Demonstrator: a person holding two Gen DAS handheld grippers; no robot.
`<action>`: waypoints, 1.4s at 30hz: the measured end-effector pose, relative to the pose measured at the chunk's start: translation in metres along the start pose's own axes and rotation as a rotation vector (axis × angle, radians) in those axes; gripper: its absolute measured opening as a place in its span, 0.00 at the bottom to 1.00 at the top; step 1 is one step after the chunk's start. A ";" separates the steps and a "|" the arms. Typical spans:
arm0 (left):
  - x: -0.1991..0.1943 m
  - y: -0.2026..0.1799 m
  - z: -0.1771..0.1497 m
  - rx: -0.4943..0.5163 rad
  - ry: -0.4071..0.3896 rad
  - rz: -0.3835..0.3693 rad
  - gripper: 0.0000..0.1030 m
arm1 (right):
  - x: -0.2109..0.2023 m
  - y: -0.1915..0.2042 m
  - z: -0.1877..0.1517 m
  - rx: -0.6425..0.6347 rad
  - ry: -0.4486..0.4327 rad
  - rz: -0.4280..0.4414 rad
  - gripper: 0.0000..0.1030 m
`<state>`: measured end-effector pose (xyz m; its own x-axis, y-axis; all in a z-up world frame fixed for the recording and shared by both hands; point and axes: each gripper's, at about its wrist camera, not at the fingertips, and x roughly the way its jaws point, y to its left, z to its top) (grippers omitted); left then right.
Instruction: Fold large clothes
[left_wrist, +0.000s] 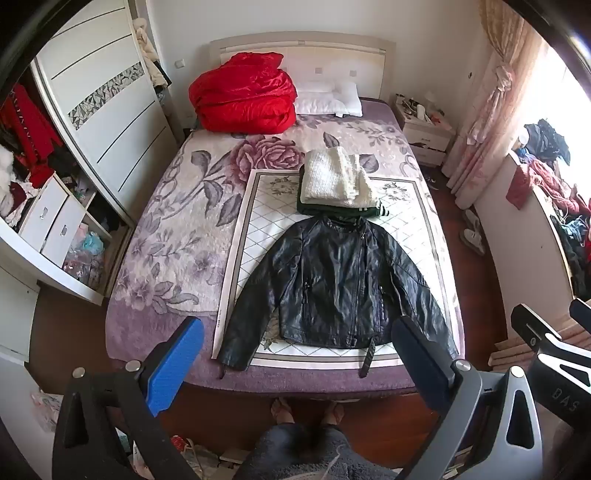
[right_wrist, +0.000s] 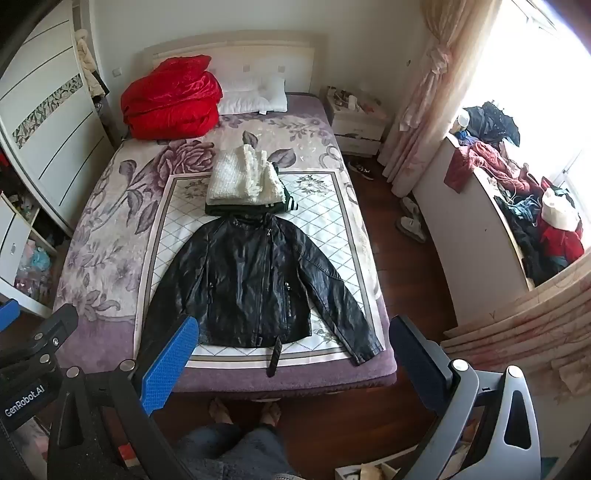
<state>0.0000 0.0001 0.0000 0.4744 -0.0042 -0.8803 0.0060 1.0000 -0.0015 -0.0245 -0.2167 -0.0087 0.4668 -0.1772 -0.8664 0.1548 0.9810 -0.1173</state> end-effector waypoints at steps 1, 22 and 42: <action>0.000 0.000 0.000 -0.001 0.000 -0.001 1.00 | 0.000 0.000 0.000 0.002 -0.005 0.004 1.00; 0.000 0.000 0.000 -0.002 -0.004 -0.004 1.00 | -0.004 0.002 -0.002 -0.001 -0.008 0.000 1.00; -0.008 -0.020 0.011 -0.001 -0.007 -0.008 1.00 | -0.015 0.006 -0.003 -0.007 -0.010 -0.004 1.00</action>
<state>0.0052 -0.0198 0.0124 0.4801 -0.0119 -0.8771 0.0085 0.9999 -0.0089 -0.0338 -0.2078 0.0023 0.4752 -0.1819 -0.8609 0.1502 0.9808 -0.1243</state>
